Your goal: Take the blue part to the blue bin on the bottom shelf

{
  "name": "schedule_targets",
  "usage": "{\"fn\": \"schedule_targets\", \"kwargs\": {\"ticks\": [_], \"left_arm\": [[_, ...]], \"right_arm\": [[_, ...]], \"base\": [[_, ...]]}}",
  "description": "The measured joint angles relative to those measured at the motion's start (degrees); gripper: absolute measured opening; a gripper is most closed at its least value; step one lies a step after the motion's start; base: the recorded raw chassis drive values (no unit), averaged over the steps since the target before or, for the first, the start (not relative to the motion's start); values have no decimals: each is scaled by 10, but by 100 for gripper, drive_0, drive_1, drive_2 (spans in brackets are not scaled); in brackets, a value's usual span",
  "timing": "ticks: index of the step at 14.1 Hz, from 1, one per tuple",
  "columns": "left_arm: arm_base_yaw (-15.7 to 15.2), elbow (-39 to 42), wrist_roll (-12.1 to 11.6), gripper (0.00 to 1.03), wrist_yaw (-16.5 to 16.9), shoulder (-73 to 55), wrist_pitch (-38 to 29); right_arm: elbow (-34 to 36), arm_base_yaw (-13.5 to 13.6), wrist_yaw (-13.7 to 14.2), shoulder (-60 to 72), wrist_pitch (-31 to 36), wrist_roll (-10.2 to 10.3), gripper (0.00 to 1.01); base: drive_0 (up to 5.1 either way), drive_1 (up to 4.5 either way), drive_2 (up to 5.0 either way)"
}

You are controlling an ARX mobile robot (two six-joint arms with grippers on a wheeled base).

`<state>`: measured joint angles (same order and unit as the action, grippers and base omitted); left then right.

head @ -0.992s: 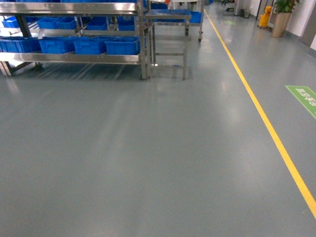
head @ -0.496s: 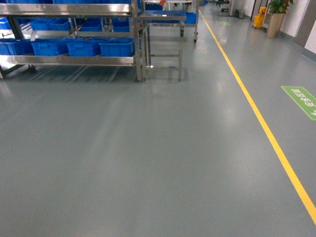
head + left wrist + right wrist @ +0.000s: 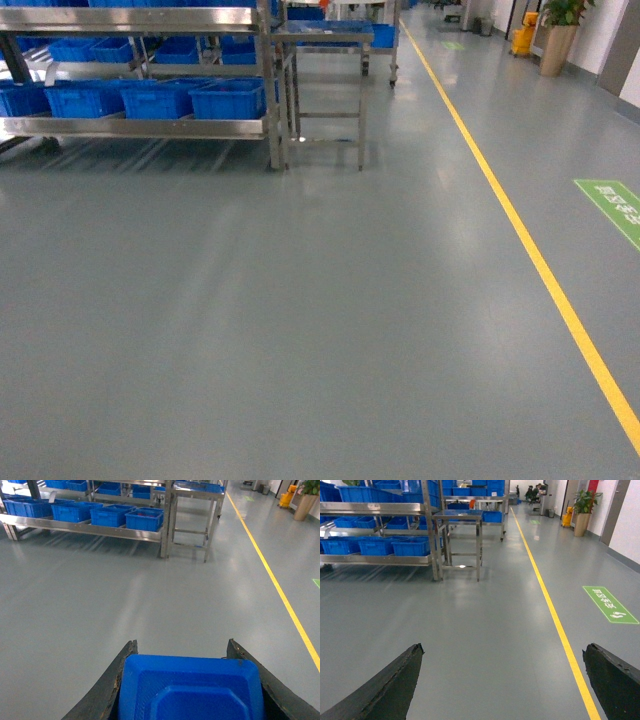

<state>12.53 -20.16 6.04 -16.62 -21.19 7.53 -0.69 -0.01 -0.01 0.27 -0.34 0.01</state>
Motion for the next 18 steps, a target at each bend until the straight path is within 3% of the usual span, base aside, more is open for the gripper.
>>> {"fn": "schedule_targets", "kwargs": {"ticks": [9, 18], "left_arm": [[0, 0, 0, 44, 0, 0, 2], [0, 0, 0, 44, 1, -1, 1]], "right_arm": [[0, 0, 0, 0, 0, 0, 98], [0, 0, 0, 0, 3, 0, 98]], "base": [[-166, -166, -166], [3, 436, -431]]}}
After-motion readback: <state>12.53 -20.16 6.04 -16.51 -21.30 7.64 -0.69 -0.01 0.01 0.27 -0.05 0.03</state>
